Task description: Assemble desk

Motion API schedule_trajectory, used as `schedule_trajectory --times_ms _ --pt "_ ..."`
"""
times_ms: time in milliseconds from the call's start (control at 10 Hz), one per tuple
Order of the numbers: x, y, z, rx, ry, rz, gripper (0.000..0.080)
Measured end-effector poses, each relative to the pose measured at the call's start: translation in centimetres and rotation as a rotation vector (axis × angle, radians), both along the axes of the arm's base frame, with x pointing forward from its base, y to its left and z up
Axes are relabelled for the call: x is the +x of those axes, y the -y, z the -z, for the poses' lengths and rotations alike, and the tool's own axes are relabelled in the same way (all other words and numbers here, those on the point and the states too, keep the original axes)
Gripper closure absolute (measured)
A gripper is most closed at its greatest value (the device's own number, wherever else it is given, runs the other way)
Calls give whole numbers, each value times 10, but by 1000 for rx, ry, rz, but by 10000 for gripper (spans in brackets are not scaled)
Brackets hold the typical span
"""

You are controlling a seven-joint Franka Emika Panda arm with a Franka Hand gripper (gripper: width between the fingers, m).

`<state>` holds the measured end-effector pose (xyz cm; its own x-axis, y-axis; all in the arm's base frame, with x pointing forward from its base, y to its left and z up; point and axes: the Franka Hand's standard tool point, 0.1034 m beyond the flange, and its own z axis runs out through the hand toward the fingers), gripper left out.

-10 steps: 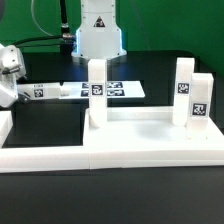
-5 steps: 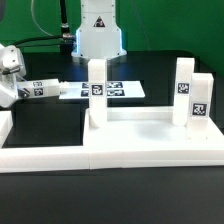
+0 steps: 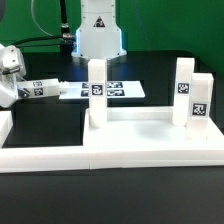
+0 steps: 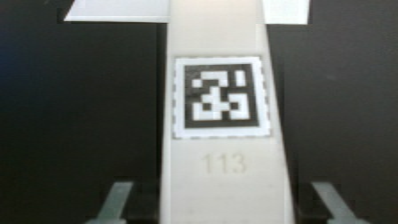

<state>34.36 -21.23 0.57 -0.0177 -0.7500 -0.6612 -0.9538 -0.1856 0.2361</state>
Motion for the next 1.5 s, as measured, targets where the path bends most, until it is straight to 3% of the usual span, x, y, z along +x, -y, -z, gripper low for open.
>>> schedule_trajectory --times_ms 700,800,1200,1300,1500 --pt "0 0 0 0 0 0 511" --pt "3 -3 -5 13 1 -4 511" --pt "44 -22 -58 50 101 -39 511" --pt "45 -24 -64 54 115 -43 511" --pt "45 -20 -62 39 124 -51 511"
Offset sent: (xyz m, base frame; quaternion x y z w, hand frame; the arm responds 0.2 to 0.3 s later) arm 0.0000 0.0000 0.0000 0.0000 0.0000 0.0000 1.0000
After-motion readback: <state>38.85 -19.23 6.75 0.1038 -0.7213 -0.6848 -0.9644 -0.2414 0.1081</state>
